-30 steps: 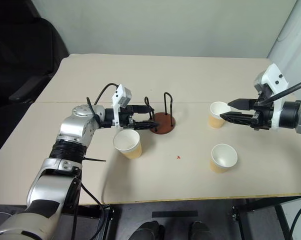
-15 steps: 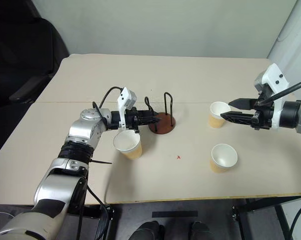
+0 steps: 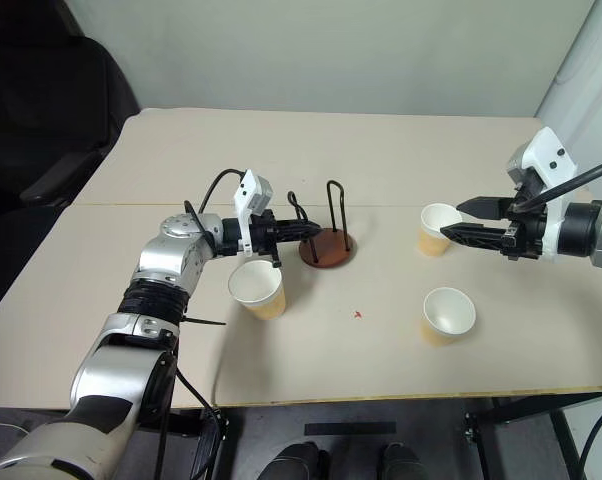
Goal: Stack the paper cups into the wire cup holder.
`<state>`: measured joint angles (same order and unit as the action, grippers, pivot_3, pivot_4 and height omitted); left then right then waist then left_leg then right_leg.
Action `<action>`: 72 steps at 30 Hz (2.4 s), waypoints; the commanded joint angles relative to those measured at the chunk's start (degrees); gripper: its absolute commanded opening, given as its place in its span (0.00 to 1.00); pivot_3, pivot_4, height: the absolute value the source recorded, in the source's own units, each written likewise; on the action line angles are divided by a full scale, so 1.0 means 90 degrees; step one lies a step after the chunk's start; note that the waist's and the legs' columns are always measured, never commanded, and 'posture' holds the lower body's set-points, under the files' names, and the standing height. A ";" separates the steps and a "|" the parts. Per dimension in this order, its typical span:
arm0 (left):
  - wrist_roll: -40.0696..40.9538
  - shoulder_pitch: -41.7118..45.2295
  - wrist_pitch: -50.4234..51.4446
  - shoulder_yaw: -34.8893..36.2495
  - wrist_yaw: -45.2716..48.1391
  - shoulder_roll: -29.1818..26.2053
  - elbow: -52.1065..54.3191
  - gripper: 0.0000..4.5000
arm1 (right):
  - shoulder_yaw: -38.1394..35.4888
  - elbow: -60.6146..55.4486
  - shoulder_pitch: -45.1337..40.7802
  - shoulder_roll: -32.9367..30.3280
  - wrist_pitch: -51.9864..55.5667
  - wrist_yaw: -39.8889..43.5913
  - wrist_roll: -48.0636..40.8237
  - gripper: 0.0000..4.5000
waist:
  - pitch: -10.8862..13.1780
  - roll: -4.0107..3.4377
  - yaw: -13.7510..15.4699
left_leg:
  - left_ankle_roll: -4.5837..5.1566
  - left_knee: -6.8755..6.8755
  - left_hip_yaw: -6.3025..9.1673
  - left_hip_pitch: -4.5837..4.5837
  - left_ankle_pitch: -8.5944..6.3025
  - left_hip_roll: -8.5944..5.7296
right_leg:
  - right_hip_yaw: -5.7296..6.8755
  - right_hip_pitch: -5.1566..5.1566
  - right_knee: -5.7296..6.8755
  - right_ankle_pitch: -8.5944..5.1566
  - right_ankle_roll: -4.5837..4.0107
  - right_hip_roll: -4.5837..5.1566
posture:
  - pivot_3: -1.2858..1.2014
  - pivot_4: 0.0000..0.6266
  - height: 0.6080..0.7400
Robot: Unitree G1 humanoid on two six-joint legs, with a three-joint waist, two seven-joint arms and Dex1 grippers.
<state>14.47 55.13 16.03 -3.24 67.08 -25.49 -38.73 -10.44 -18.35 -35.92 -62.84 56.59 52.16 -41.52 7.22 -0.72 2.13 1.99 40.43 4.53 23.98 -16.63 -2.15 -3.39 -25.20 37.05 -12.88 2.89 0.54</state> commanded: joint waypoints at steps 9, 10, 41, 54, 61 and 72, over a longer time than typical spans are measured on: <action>0.0098 0.0772 -0.0132 0.0050 0.0635 -0.0193 0.0275 0.00 | -0.0407 -0.0289 0.0072 -0.0105 0.0007 -0.0062 -0.0125 0.53 | 0.0000 0.0000 0.0019 | 0.0000 0.0000 0.0000 0.0003 0.0000 -0.0001 | 0.0000 0.0000 -0.0003 0.0001 0.0001 0.0001 | 0.52 0.24 1.00; 0.0095 0.0805 -0.0103 0.0004 0.0750 -0.0194 0.0329 0.00 | -0.0429 -0.0320 0.0086 -0.0113 0.0028 -0.0062 -0.0155 0.53 | 0.0000 0.0000 0.0019 | 0.0000 -0.0001 0.0000 0.0002 0.0000 -0.0001 | -0.0001 0.0000 -0.0003 0.0001 0.0001 0.0001 | 0.52 0.24 1.00; 0.0393 0.0059 0.0969 -0.0888 0.2512 -0.0320 0.2380 0.00 | -0.1646 -0.1390 0.0328 -0.1085 0.1230 -0.0231 -0.2198 0.53 | 0.0000 0.0000 0.0026 | 0.0001 -0.0002 0.0000 0.0004 0.0000 -0.0002 | -0.0002 0.0000 -0.0001 0.0000 0.0006 0.0005 | 0.52 0.24 1.00; 0.0324 -0.0299 0.0781 -0.1010 0.2276 -0.0272 0.2545 0.00 | -0.1604 -0.1335 0.0398 -0.1140 0.1043 -0.0299 -0.2132 0.53 | 0.0000 0.0000 0.0026 | 0.0002 0.0000 -0.0001 0.0004 0.0000 -0.0002 | -0.0002 0.0000 0.0000 0.0001 0.0008 0.0006 | 0.52 0.24 1.00; 0.0346 -0.0411 0.0781 -0.1065 0.2154 -0.0224 0.2593 0.00 | -0.1562 -0.1309 0.0435 -0.1167 0.0944 -0.0287 -0.2080 0.53 | 0.0000 0.0000 0.0028 | 0.0002 0.0000 -0.0001 0.0004 0.0000 -0.0002 | -0.0002 0.0000 0.0000 0.0001 0.0009 0.0006 | 0.52 0.24 1.00; 0.0428 -0.0515 0.0817 -0.1153 0.2129 -0.0149 0.2742 0.49 | -0.1547 -0.1309 0.0468 -0.1215 0.0873 -0.0318 -0.2072 0.53 | 0.0000 0.0000 0.0028 | 0.0002 0.0002 -0.0001 0.0004 0.0000 -0.0002 | -0.0002 0.0001 0.0000 0.0001 0.0009 0.0006 | 0.52 0.24 1.00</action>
<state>17.27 50.26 23.75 -14.05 85.98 -26.95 -16.51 -22.68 -29.72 -31.39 -72.64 65.40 49.94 -60.38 7.22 -0.72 2.38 2.01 40.45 4.52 24.02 -16.63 -2.17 -3.41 -25.19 37.05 -12.87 2.97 0.60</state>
